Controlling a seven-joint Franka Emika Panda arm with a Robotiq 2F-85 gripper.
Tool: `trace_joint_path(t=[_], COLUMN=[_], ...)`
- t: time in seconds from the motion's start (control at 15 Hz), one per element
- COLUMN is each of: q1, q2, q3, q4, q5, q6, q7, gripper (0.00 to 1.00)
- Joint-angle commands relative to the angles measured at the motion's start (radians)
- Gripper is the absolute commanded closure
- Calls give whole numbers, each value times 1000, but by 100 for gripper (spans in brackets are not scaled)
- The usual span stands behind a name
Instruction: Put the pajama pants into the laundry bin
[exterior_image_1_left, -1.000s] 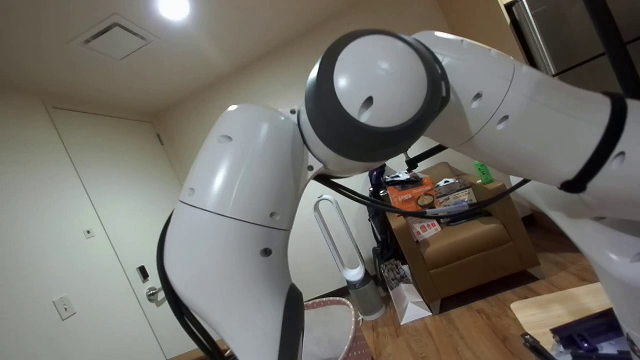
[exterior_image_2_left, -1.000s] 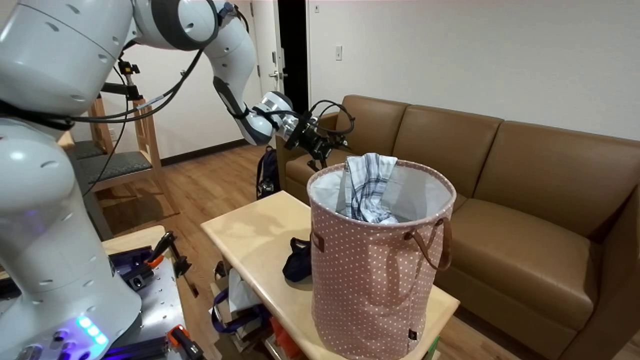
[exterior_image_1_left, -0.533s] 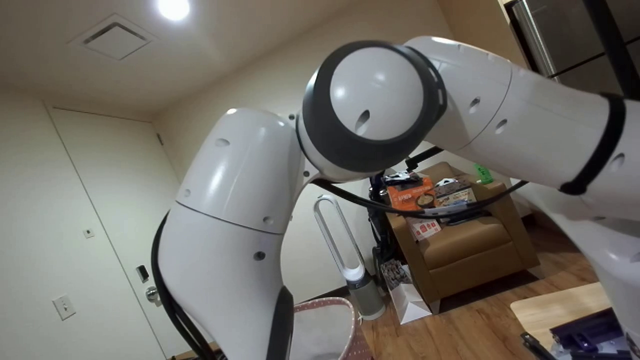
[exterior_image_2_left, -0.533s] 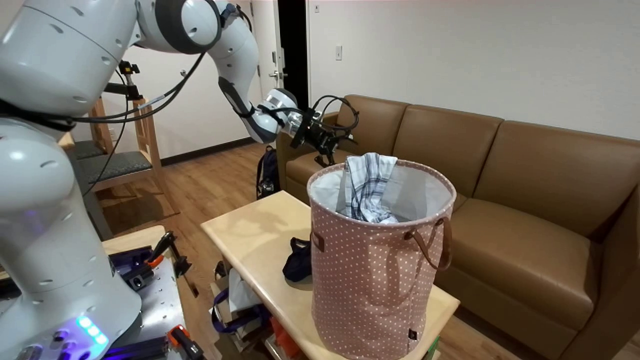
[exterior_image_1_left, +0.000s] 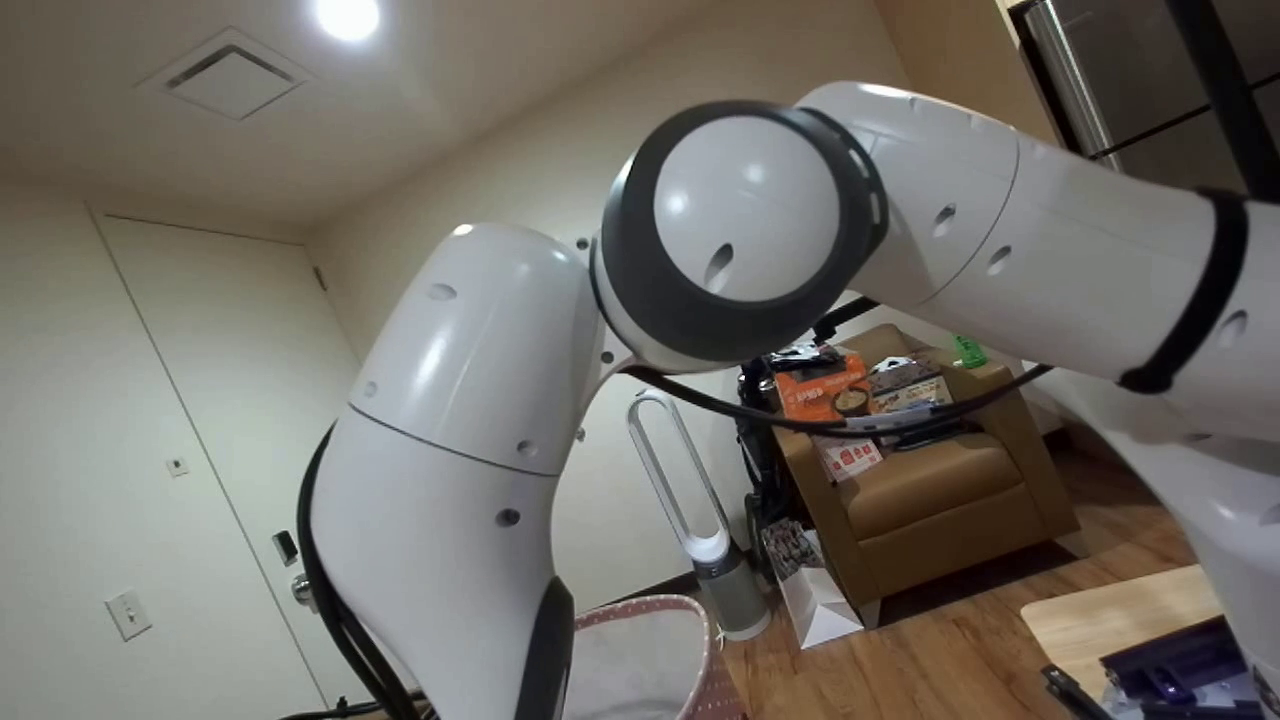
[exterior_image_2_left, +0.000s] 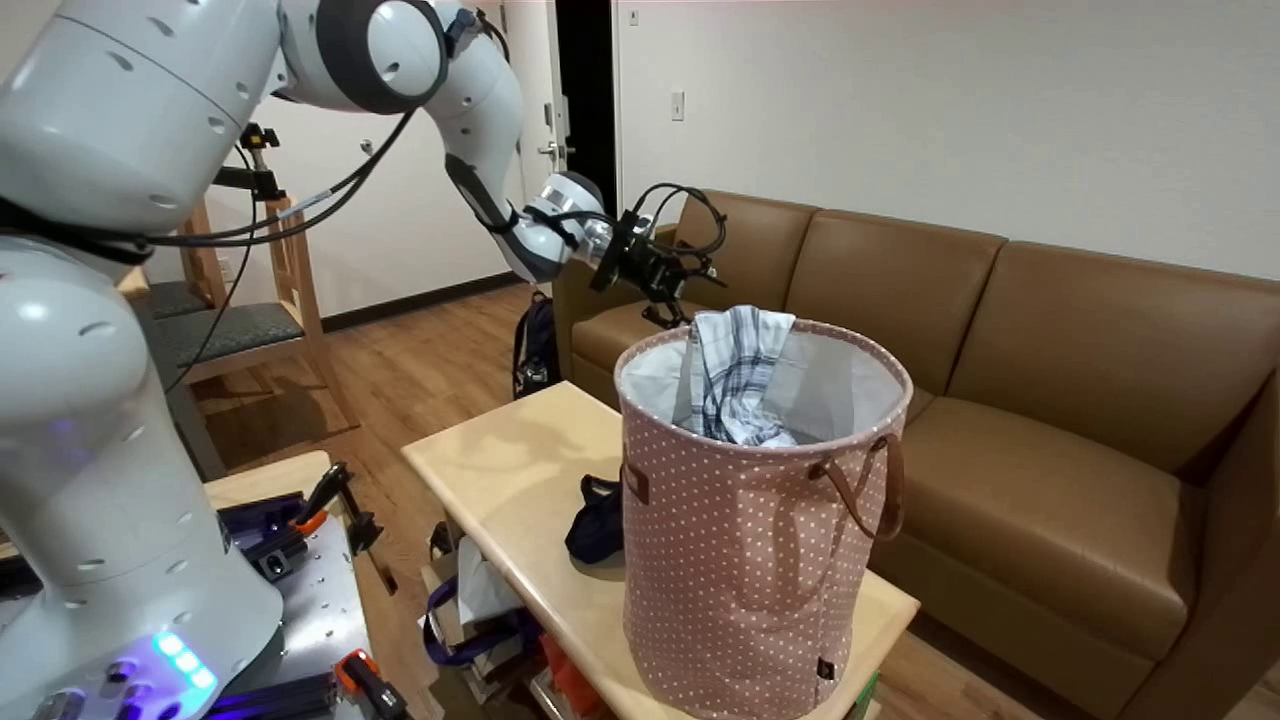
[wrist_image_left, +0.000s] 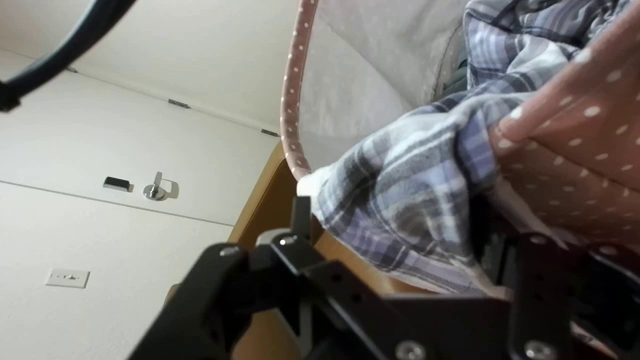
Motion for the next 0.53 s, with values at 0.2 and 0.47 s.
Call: trace_joint_path(t=[0.2,0.47], q1=[-34,-50], q2=[23,4], q3=[27,53], q4=[32,6], q5=[18,40], q6=[29,112], q7=[-32,4], gripper=[72,98])
